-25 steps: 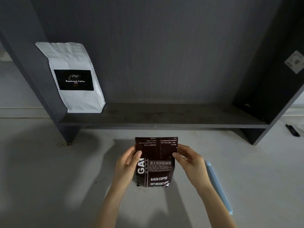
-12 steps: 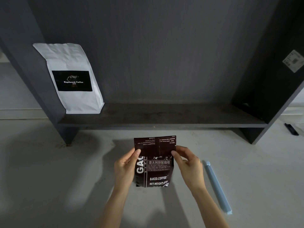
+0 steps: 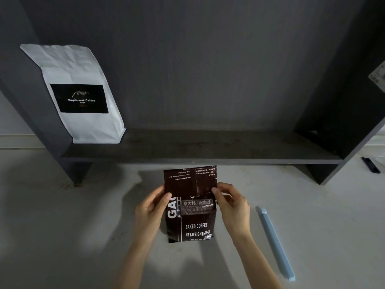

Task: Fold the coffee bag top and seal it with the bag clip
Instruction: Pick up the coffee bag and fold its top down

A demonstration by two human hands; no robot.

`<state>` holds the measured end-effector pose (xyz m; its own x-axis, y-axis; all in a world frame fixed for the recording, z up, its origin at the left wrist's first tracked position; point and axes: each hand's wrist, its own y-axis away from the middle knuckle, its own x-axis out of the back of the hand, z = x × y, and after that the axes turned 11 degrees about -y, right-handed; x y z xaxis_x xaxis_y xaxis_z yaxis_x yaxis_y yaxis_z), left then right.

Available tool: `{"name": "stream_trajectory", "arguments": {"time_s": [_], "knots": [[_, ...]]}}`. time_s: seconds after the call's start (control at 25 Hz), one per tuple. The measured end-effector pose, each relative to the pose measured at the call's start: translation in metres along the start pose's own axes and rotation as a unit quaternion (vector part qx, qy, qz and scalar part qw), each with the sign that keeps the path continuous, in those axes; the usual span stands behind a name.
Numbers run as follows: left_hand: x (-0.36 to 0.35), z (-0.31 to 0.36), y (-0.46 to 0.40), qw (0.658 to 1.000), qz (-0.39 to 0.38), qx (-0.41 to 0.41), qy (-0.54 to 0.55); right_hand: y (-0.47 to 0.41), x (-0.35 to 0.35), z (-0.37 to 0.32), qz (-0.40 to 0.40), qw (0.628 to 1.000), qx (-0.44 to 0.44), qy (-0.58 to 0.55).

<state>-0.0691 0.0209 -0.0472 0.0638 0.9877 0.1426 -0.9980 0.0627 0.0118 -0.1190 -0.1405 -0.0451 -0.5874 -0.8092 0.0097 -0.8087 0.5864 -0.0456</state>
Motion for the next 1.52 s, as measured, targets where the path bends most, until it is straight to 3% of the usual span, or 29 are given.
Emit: {"name": "stream_trajectory", "arguments": {"time_s": [0.56,0.84,1.12,1.32,1.52], "knots": [[-0.027,-0.005,-0.074,0.990,0.085,-0.012,-0.115,-0.057,-0.025,0.001,0.024,0.999,-0.021,0.029],[-0.026,0.003,-0.072,0.989,0.074,-0.002,-0.127,-0.064,-0.028,-0.008,0.021,0.998,-0.034,0.042],[-0.025,0.016,-0.064,0.979,0.054,-0.065,-0.184,-0.063,-0.030,-0.019,-0.002,0.998,-0.043,0.050],[-0.019,0.028,-0.057,0.951,0.051,-0.141,-0.269,-0.058,-0.021,-0.032,-0.030,0.998,-0.019,0.047],[-0.025,0.037,-0.032,0.934,0.062,-0.204,-0.287,-0.045,-0.002,-0.037,-0.034,0.997,-0.020,0.065]]}}
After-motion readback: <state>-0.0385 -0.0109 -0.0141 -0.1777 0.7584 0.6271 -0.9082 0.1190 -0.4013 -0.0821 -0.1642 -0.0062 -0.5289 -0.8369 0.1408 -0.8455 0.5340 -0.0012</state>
